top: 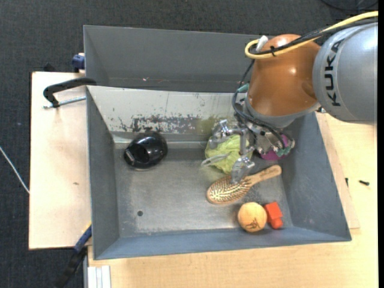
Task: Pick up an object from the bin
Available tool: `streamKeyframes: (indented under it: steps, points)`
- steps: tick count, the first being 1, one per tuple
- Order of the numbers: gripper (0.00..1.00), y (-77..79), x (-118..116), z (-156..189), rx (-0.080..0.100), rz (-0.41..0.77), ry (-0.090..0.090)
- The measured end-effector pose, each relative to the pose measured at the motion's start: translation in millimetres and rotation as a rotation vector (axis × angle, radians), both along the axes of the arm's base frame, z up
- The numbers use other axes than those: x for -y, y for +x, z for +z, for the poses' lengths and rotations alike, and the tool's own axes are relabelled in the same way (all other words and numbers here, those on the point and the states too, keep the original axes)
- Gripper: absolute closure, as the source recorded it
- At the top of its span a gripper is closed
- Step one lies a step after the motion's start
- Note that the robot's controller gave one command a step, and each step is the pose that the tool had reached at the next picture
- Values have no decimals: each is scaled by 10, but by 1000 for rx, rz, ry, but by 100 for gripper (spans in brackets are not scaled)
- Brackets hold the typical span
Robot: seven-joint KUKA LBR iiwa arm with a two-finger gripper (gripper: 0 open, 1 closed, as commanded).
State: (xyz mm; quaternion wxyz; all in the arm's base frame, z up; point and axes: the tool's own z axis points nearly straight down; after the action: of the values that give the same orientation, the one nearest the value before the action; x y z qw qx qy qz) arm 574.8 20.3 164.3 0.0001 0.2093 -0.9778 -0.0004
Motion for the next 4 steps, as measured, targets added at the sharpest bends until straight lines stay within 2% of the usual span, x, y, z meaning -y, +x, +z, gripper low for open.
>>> streamKeyframes:
  steps: [1, 2, 3, 4]
  points:
    - [0, 241, 310, -278, 6, -86, 0]
    - [0, 286, 390, -859, 9, 0, 6]
    - [100, 241, 409, -775, -6, 2, -2]
    - [100, 241, 409, -775, -6, 2, -2]
